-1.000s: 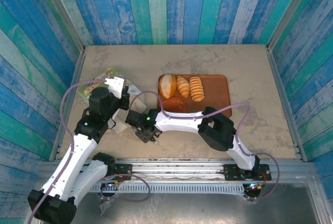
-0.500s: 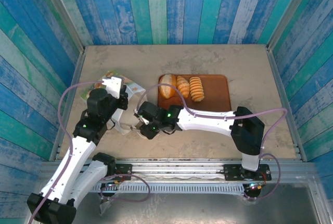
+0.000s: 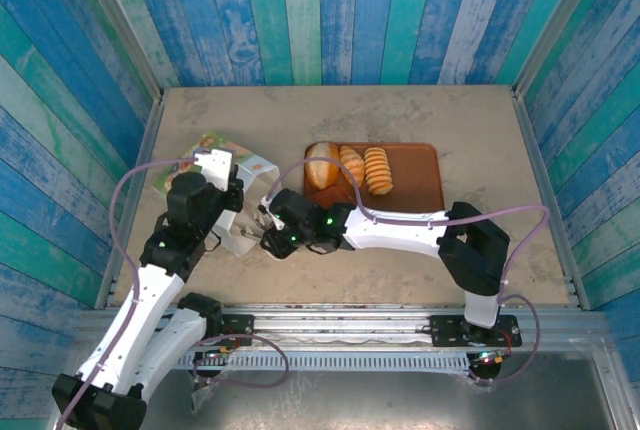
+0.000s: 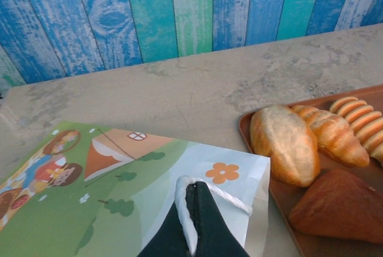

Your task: Take the fake bread out of the paper bag

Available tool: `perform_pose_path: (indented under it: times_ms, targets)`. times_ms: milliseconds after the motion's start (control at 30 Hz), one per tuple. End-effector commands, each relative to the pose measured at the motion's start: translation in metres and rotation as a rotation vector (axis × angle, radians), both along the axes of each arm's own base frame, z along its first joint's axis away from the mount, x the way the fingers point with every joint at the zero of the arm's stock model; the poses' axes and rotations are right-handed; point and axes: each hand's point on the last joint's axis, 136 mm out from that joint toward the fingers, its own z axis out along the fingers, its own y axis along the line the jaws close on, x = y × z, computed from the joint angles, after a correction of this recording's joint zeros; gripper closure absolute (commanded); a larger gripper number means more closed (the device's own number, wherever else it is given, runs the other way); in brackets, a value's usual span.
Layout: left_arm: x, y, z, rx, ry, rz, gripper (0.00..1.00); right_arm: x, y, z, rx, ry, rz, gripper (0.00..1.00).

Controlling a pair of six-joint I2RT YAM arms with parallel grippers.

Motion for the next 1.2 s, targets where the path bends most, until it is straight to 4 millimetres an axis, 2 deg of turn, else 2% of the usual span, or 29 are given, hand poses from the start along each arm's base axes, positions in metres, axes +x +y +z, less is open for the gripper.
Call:
perform_pose_path:
  times_ms: [0, 167, 300, 367, 467, 633, 900, 1167]
  targets:
    - [-0.008, 0.017, 0.004, 0.051, -0.043, 0.068, 1.00, 0.006, 0.014, 0.014, 0.103, -0.007, -0.032, 0.56]
    - [-0.015, 0.030, 0.006, 0.071, -0.085, 0.121, 1.00, 0.010, 0.031, 0.008, 0.164, 0.013, -0.063, 0.57]
    - [-0.016, 0.031, 0.005, 0.088, -0.100, 0.123, 1.00, 0.009, 0.053, 0.005, 0.197, 0.005, -0.038, 0.57]
    - [-0.016, 0.028, 0.007, 0.093, -0.103, 0.107, 1.00, 0.015, 0.059, -0.003, 0.176, -0.011, -0.061, 0.57]
    - [-0.016, 0.028, 0.009, 0.088, -0.109, 0.103, 1.00, 0.020, 0.068, -0.003, 0.207, -0.029, -0.064, 0.58]
    - [-0.017, 0.030, 0.009, 0.078, -0.121, 0.112, 1.00, 0.009, 0.089, -0.002, 0.251, -0.021, 0.044, 0.60]
    - [-0.016, 0.032, 0.012, 0.085, -0.120, 0.127, 1.00, -0.004, 0.095, 0.001, 0.291, -0.001, 0.147, 0.57]
    - [-0.017, 0.030, 0.015, 0.084, -0.119, 0.112, 1.00, 0.006, 0.100, -0.017, 0.209, -0.021, 0.144, 0.53]
